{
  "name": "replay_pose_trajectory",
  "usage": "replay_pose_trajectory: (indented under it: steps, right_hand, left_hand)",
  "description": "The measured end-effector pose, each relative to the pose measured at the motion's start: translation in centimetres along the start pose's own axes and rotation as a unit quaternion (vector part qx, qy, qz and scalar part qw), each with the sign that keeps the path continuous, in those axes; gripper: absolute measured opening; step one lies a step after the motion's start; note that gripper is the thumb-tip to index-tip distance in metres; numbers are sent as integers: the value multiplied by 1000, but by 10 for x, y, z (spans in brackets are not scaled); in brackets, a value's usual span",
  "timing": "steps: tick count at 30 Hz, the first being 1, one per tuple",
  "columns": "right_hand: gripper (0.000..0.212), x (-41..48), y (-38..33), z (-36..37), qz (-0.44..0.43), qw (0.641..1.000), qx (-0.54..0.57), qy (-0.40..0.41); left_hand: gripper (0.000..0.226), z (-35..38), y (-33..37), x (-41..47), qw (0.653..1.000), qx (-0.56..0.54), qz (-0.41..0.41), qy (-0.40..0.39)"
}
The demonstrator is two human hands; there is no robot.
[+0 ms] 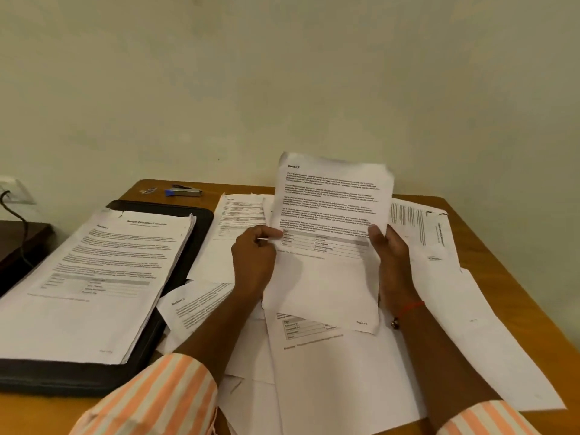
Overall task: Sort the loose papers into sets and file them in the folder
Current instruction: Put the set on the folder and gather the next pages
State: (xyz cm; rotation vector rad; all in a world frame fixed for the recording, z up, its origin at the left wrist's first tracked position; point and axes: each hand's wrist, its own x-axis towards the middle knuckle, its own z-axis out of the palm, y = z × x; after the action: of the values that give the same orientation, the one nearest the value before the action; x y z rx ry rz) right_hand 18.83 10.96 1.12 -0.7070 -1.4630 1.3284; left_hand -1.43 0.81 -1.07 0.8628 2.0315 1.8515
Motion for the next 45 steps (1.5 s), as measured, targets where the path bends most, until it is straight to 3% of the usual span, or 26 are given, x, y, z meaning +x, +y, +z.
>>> replay_pose_trajectory:
  steps: [12, 15, 18, 20, 22, 25, 27, 29, 31, 33, 36, 38, 41, 45]
  right_hand:
    - [34, 8, 15, -5, 2, 999, -40, 13]
    - [33, 8, 13, -5, 17, 997, -74, -24]
    - [22, 3, 13, 2, -1, 976, -191, -102]
    - [18, 0, 14, 10, -17, 953, -282, -111]
    - [28, 4, 16, 11, -33, 928, -366, -54]
    - [57, 19, 23, -15, 23, 847, -530, 27]
    - [72, 23, 31, -33, 105, 796, -596, -6]
    - [73, 20, 38, -34, 119, 758, -638, -65]
    - [63, 15, 38, -22, 93, 759, -638, -92]
    - [52, 14, 33, -9, 70, 790, -603, -88]
    - [32, 29, 26, -6, 57, 853, -515, -67]
    - [25, 53, 20, -12, 59, 872, -485, -41]
    - [41, 103, 17, -19, 66, 831, -551, -27]
    - [75, 163, 39, -17, 174, 761, -624, -40]
  left_hand:
    - [27, -5, -1, 0, 998, -43, -34, -15]
    - [22, -16, 9, 2, 998, -5, 43, 34]
    - [17, -25, 23, 2, 977, 152, 137, 66]
    - [36, -20, 25, -2, 949, 269, 164, 10]
    - [61, -10, 20, -8, 916, 359, 160, -80]
    - [90, 4, 2, -13, 865, 429, 126, -230]
    - [98, 5, -6, -11, 845, 445, 111, -274]
    - [95, 4, -7, -8, 844, 448, 110, -272]
    - [84, 5, -5, -7, 855, 429, 127, -262]
    - [70, 6, -4, -8, 872, 373, 165, -272]
    - [50, 8, -10, -11, 867, 317, 241, -301]
    - [38, 10, -10, -14, 865, 308, 261, -298]
    - [40, 12, -8, -16, 861, 318, 260, -298]
    - [62, 14, -12, -14, 854, 336, 242, -315]
